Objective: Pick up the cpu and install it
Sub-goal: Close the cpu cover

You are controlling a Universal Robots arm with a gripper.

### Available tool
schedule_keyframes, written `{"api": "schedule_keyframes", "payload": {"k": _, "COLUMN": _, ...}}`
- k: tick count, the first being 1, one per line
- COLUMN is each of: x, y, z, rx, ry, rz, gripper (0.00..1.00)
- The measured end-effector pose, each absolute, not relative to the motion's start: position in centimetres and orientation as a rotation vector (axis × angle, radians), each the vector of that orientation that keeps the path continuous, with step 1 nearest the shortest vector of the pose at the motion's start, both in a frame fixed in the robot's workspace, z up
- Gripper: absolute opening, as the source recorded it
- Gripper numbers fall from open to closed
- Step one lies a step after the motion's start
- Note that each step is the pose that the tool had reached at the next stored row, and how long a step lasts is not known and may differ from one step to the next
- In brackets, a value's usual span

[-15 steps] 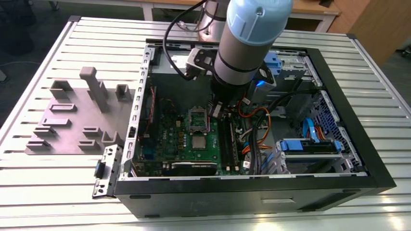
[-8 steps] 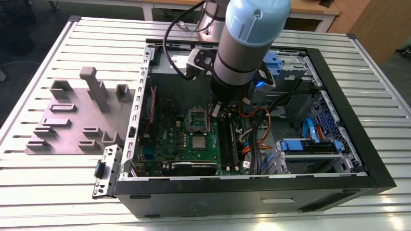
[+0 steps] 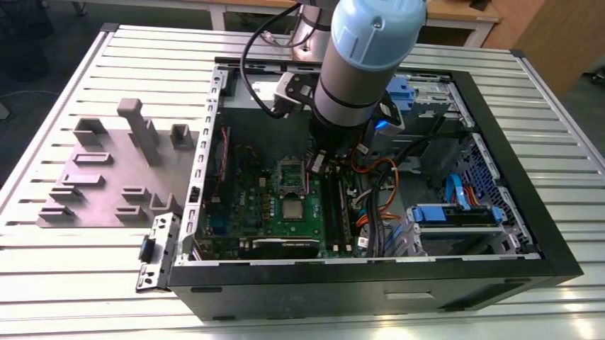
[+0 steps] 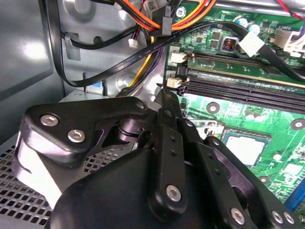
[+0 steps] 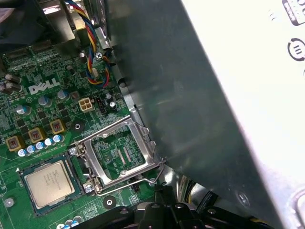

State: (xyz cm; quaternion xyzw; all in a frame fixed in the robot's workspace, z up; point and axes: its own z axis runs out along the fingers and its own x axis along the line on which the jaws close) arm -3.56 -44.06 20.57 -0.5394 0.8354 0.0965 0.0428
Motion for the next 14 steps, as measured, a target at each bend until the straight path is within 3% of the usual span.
{"api": "schedule_keyframes", "payload": {"k": 14, "x": -3.63, "y": -43.51, "z": 20.31, "rx": -1.648, "ry": 2.556, "rz": 0.295, "gripper": 0.11}}
